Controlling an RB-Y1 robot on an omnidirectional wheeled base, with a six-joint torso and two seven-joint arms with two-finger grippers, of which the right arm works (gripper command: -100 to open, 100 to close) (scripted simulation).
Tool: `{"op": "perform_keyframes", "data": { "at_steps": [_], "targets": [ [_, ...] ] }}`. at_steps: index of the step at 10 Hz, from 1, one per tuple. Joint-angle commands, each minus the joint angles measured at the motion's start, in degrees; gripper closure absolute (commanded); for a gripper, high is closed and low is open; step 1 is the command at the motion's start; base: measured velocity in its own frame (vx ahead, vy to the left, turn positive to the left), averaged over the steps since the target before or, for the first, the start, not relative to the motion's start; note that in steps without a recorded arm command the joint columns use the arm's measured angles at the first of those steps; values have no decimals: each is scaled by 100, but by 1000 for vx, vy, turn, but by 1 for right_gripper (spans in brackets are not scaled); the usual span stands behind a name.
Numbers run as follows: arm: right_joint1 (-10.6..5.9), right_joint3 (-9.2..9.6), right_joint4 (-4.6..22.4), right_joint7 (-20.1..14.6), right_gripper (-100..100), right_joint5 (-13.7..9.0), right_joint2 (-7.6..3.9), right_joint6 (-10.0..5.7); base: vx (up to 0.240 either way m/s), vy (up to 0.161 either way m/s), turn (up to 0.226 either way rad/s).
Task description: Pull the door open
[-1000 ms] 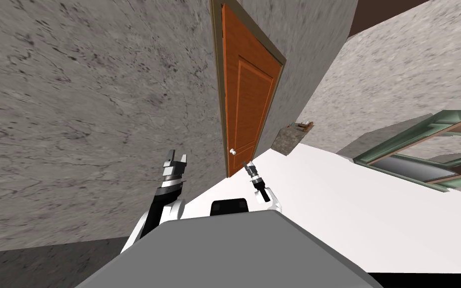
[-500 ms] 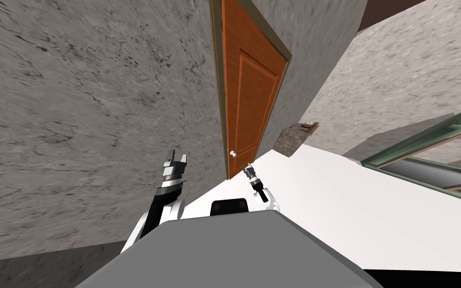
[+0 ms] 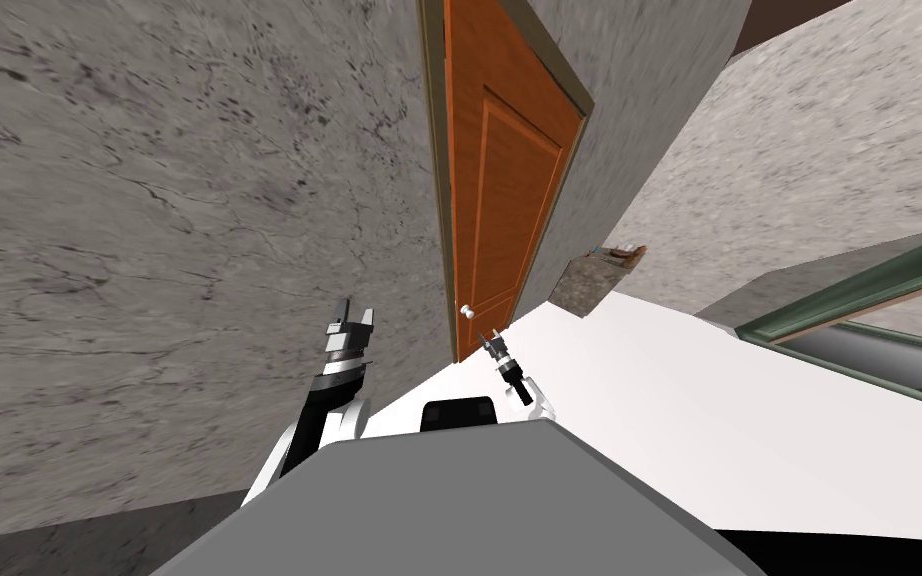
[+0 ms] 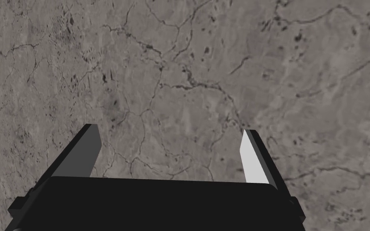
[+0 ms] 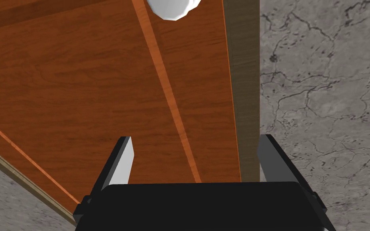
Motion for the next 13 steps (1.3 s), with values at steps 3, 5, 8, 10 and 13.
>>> {"op": "perform_keyframes", "data": {
  "at_steps": [3,5,8,10,13],
  "targets": [
    [-136,-1,427,363,-100,174,18,-153,88,-22,24],
    [-215,-2,656,551,-100,262,38,-230,78,-25,22],
    [-317,-4,955,795,-100,377,68,-330,72,-29,18],
    [-380,-5,1138,945,-100,447,88,-391,62,-24,17],
    [-497,-7,1479,1223,-100,578,133,-505,70,-29,18]
  ]
}}
